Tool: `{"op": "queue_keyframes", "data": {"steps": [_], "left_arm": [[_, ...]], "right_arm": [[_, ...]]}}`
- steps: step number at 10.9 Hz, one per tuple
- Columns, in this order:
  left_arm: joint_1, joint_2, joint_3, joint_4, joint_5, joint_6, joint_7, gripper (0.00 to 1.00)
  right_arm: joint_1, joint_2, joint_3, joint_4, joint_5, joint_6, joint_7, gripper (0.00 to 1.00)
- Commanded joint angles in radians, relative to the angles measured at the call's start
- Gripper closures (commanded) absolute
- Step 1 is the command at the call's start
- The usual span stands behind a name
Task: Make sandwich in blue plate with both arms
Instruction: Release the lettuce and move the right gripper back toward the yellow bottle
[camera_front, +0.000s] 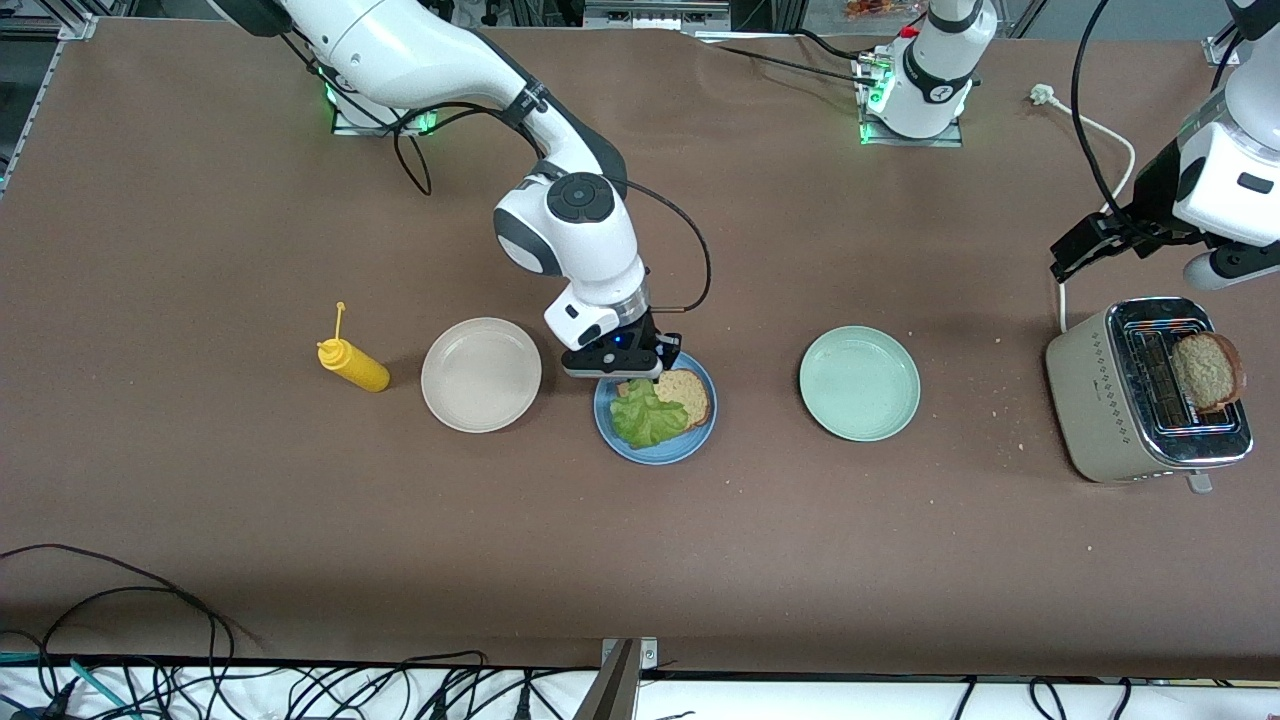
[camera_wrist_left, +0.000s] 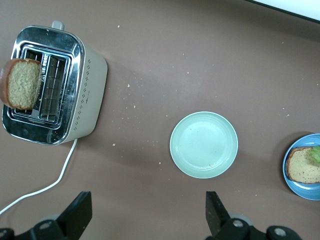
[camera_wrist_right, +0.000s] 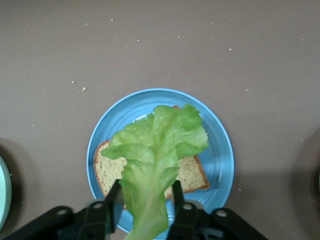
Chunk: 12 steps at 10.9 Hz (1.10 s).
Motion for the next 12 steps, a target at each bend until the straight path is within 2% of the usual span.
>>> {"op": "queue_keyframes", "data": {"steps": [1,2,4,7,10,12], "left_arm": [[0.001,0.014,-0.003,0.031,0.024,-0.016,0.005,0.00],[0.002,0.014,-0.003,0.031,0.024,-0.016,0.005,0.00],[0.001,0.014,-0.003,0.031,0.024,-0.016,0.005,0.00],[0.001,0.014,-0.003,0.031,0.026,-0.016,0.005,0.00],[0.001,0.014,-0.003,0.031,0.026,-0.016,0.005,0.00],[0.001,0.014,-0.003,0.031,0.026,-0.016,0.005,0.00]], "right_arm": [[-0.002,-0.046,0.003,0.017,0.007,-0.160,-0.007,0.00],[-0.005,-0.086,0.003,0.017,0.043,-0.229,-0.025,0.00],[-0.018,-0.163,-0.003,0.024,0.171,-0.393,-0.166,0.00],[-0.158,-0.269,-0.005,0.024,0.279,-0.654,-0.503,0.00],[-0.284,-0.357,-0.036,0.014,0.287,-0.846,-0.845,0.00],[-0.321,-0.440,-0.115,-0.031,0.294,-0.923,-1.020,0.00]]}}
